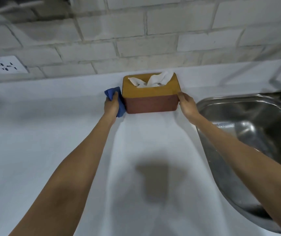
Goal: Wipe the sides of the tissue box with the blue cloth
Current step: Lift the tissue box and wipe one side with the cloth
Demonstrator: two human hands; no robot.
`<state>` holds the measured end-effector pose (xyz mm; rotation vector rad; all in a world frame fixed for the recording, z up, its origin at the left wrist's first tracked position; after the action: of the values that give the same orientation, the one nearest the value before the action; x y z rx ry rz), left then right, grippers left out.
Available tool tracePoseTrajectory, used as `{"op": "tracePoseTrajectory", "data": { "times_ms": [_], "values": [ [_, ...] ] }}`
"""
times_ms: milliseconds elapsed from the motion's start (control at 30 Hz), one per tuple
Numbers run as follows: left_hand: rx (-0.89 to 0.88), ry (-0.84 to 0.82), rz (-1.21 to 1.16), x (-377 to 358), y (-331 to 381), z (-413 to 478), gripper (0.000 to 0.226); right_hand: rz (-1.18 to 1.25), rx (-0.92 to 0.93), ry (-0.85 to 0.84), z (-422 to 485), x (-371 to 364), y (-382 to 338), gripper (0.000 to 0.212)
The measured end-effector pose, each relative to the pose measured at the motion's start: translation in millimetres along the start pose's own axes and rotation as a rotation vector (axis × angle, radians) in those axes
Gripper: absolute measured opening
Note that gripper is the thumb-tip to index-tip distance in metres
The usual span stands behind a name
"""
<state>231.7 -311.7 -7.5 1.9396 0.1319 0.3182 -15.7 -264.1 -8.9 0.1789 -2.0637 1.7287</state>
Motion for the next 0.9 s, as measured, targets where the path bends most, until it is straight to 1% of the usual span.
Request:
{"op": "tracePoseTrajectory", "data": {
  "times_ms": [133, 367, 467, 533, 700, 800, 900],
  "values": [
    [-0.058, -0.047, 0.036, -12, -8, -4, 0.043, -0.005, 0.046, 0.012, -1, -6, 8, 0.045],
    [-0.118, -0.025, 0.096, -4, -10, -26, 0.04, 0.006, 0.093, 0.026, -21, 1, 12, 0.038],
    [-0.142, -0.022, 0.138, 4, -13, -43, 0.041, 0.014, 0.115, 0.043, -40, 10, 13, 0.039],
    [-0.155, -0.018, 0.169, 10, -13, -54, 0.042, 0.01, 0.099, 0.058, -52, 16, 12, 0.044],
    [-0.19, 0.033, 0.359, 26, -14, -78, 0.043, -0.011, 0.063, 0.088, -82, 24, 10, 0.052],
    [-0.237, 0.071, 0.523, 36, -12, -90, 0.042, 0.018, 0.033, 0.099, -98, 29, 8, 0.052],
    [-0.266, 0.076, 0.638, 46, -8, -97, 0.038, 0.075, -0.018, 0.063, -109, 35, 8, 0.05]
  ]
}}
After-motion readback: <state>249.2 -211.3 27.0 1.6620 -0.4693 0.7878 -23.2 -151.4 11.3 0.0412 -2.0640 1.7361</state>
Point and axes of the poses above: each hand's wrist, its own z-axis towards the middle knuckle, its own x-axis out of the back of the hand, y = z × x, the point moved 1 cm from there along z, towards the middle knuckle, and after that the axes turned 2 degrees about -y, right-handed, at the moved point
